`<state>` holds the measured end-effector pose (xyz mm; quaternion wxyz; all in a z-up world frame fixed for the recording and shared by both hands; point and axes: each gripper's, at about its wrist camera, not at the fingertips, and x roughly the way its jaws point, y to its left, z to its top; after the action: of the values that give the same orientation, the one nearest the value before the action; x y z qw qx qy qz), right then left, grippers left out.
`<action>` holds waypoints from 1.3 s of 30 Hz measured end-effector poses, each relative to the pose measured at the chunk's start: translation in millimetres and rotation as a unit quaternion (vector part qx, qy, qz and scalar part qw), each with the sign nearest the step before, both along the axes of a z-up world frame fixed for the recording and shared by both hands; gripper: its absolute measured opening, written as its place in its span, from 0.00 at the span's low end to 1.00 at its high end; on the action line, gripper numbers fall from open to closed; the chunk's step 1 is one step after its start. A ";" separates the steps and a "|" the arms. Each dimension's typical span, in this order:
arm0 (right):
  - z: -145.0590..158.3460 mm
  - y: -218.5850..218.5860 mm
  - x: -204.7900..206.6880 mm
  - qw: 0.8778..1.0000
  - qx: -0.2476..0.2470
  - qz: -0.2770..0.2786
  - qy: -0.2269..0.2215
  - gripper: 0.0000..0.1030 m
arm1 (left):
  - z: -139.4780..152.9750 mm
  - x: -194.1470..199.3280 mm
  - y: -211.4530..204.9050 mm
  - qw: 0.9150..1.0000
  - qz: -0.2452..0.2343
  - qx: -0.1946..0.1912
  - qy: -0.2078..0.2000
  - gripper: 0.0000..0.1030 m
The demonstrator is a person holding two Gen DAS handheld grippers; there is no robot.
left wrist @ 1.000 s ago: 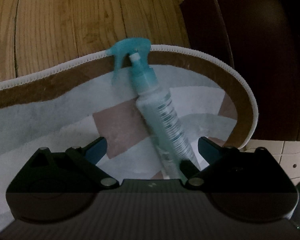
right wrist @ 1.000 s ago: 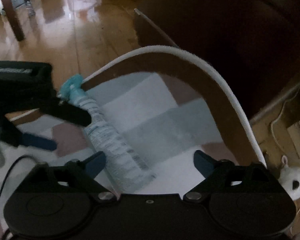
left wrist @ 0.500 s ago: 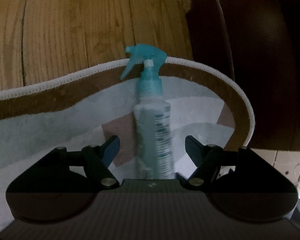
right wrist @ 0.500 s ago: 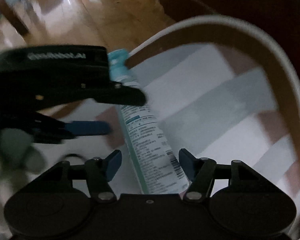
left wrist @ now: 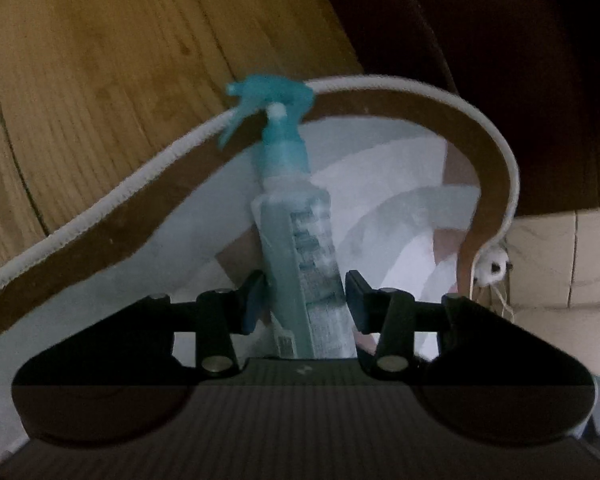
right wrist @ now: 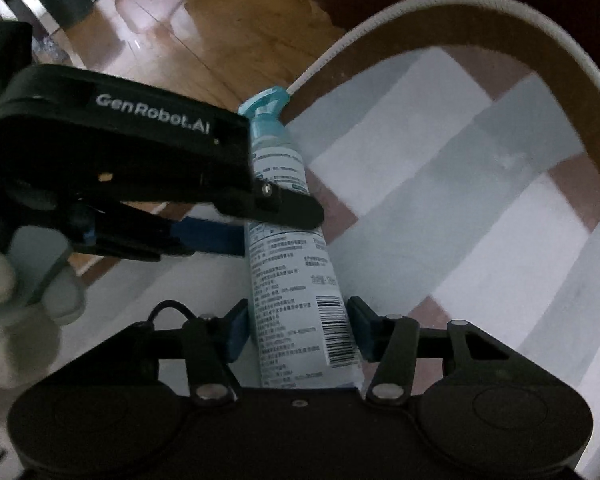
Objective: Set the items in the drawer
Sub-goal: 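Close the left gripper around the spray bottle body while the right tool steadies it, then lift the spray bottle upright off the rug with the left gripper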
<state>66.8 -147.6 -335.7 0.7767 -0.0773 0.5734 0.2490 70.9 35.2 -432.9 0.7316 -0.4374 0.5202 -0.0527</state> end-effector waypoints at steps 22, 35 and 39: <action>7.5 3.4 0.6 0.996 -0.043 0.051 -0.059 0.49 | -7.8 -3.3 -4.8 0.997 -0.056 -0.045 -0.042 0.43; -4.1 3.3 -2.3 0.992 -0.049 0.081 -0.085 0.52 | 3.7 0.6 -3.6 0.995 -0.052 0.021 -0.085 0.42; -4.0 -10.1 0.0 0.995 -0.037 0.059 -0.078 0.51 | 5.4 3.0 -1.8 0.994 -0.062 0.005 -0.088 0.42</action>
<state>66.7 -157.7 -339.7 0.7994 -0.1587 0.5146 0.2663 73.9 33.4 -427.5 0.7721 -0.3942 0.4802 -0.1336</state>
